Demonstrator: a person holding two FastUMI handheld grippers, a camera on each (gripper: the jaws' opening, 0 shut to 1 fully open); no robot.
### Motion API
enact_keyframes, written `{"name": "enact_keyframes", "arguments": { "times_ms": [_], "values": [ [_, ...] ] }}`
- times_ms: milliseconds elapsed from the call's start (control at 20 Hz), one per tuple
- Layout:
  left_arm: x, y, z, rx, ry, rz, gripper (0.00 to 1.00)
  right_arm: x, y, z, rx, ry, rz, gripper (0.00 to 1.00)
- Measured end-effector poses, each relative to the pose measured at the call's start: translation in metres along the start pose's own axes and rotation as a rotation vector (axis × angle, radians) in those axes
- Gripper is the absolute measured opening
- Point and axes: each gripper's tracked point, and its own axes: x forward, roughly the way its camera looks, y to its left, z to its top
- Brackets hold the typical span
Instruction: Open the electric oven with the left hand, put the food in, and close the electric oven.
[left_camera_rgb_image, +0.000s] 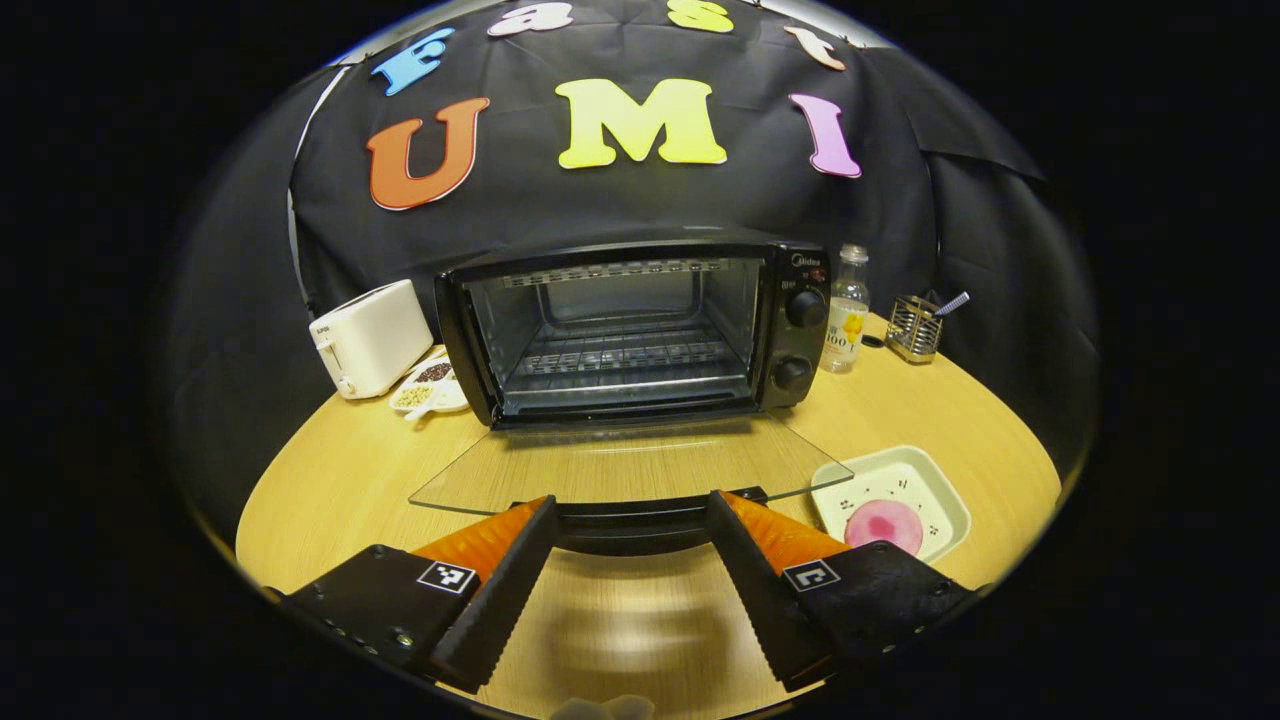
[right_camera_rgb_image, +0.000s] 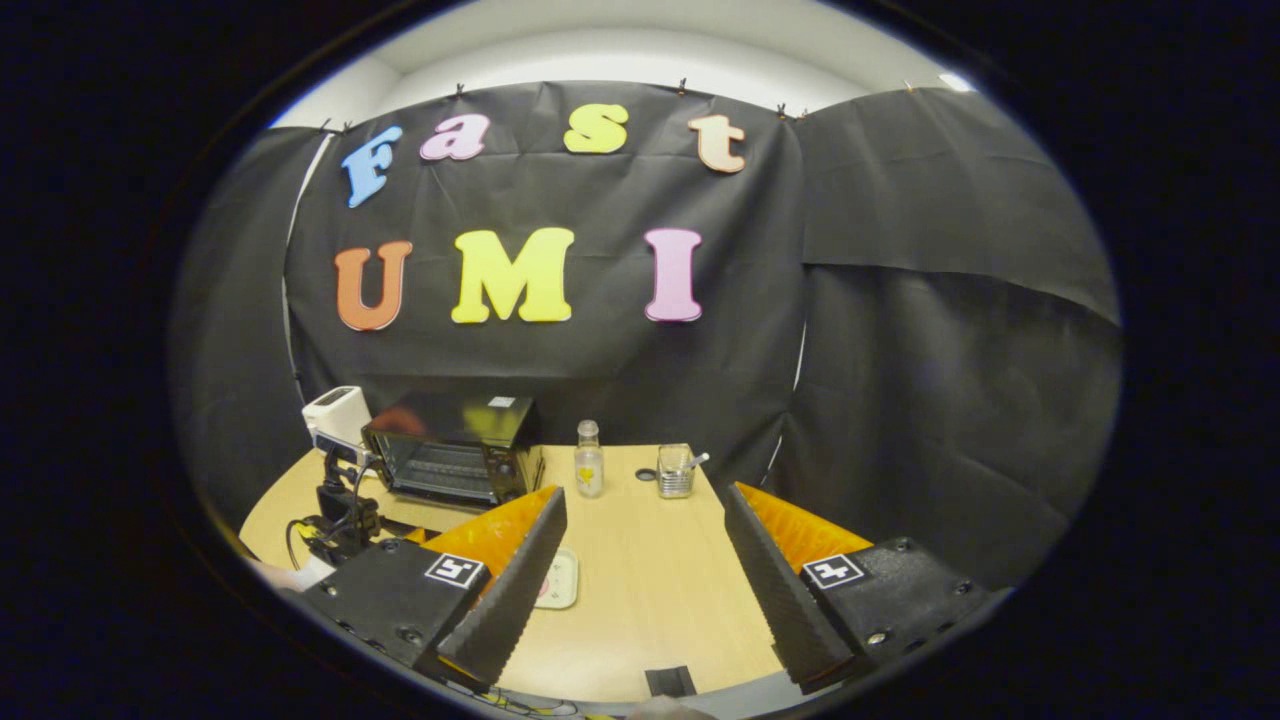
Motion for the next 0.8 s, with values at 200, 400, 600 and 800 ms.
{"name": "enact_keyframes", "arguments": {
  "times_ms": [200, 400, 600, 800],
  "values": [
    [0.006, -0.003, -0.026, -0.003, 0.071, -0.004, 0.96, 0.002, 0.004, -0.013, -0.006, 0.034, -0.006, 1.0],
    [0.012, -0.003, -0.038, 0.003, 0.097, 0.002, 0.97, 0.006, 0.011, -0.021, -0.022, 0.059, 0.006, 1.0],
    [0.009, -0.001, -0.035, -0.003, 0.084, 0.016, 0.95, 0.015, 0.018, -0.028, -0.037, 0.069, 0.038, 1.0],
    [-0.013, 0.008, -0.023, -0.033, 0.016, 0.039, 0.97, 0.044, 0.02, -0.051, -0.024, 0.118, 0.084, 1.0]
  ]
}}
